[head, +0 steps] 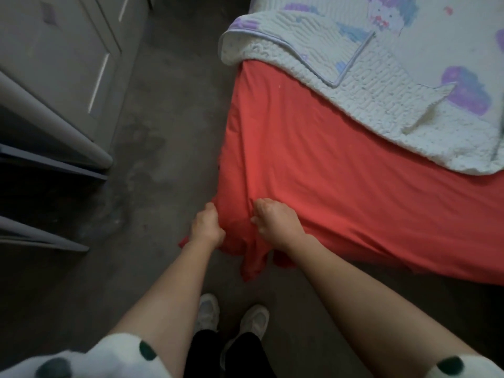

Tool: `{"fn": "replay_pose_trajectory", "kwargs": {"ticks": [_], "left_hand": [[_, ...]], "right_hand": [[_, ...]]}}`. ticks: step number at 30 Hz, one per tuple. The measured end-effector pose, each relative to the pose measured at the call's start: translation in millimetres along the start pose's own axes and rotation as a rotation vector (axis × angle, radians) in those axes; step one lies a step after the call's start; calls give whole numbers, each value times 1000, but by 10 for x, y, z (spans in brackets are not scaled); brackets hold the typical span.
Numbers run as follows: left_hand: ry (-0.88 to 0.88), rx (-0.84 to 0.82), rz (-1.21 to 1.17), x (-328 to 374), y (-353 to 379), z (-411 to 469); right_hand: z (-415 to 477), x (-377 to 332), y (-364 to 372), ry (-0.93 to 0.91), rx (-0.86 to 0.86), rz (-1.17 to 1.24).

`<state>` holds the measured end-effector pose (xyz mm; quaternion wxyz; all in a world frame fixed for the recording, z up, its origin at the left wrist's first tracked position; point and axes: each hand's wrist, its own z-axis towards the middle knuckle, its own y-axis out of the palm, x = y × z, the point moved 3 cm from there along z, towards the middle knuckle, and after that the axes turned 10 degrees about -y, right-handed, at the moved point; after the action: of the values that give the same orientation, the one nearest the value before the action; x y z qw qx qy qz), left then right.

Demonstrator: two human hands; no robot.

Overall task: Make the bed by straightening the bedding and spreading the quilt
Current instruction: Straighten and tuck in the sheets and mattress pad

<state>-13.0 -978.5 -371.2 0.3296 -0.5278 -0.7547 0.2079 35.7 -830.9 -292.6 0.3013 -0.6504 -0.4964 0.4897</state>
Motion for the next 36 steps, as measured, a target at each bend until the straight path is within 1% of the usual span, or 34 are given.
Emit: {"fn": "replay_pose_trajectory", "kwargs": {"ticks": [4,7,9,11,14,16,18,20,22,23,24,25,26,27,28,29,31,32,34,35,36], "left_hand": [[18,53,206,-209,-209,32],[-32,142,297,-417,-487,56],[-74,170,288,-472,-586,47],[-90,166,297,-471,-583,26],[-84,143,383,-453,-490,26],[-107,132,401,-443,-460,28],[-100,153,339,-405,-455,29],[20,239,189,-267,-442,16],[259,343,59,38,-444,-71],[390,376,40,230,-439,-137],[511,379,74,396,-405,-186],[610,344,162,525,-348,-222],[660,291,275,603,-269,-229],[650,234,379,607,-184,-194],[602,193,441,568,-118,-150],[544,170,457,508,-95,-117],[438,120,392,477,10,-98],[338,73,330,452,34,-99],[69,-26,192,380,34,-124],[-8,-35,156,371,10,-145],[6,25,155,399,-15,-171]], "right_hand": [[23,-20,-27,-5,-32,51],[52,-108,-35,-53,-45,57],[75,-137,-54,-75,4,45],[88,-115,-81,-77,88,52],[117,-19,-110,-96,225,-11],[144,54,-112,-86,260,-96],[158,130,-88,-55,254,-144],[139,205,-71,-5,274,-130],[102,258,-75,70,295,-117],[85,288,-82,105,291,-122],[66,321,-81,128,279,-132],[48,358,-74,143,258,-138],[27,409,-67,155,226,-138],[7,456,-46,159,177,-133],[-19,496,-15,156,120,-126],[-34,506,21,147,70,-120],[-95,558,61,132,13,-108],[-115,561,60,125,8,-96],[-150,562,34,110,25,-82],[-163,565,15,111,43,-87],[-172,581,-5,120,55,-96]]}}
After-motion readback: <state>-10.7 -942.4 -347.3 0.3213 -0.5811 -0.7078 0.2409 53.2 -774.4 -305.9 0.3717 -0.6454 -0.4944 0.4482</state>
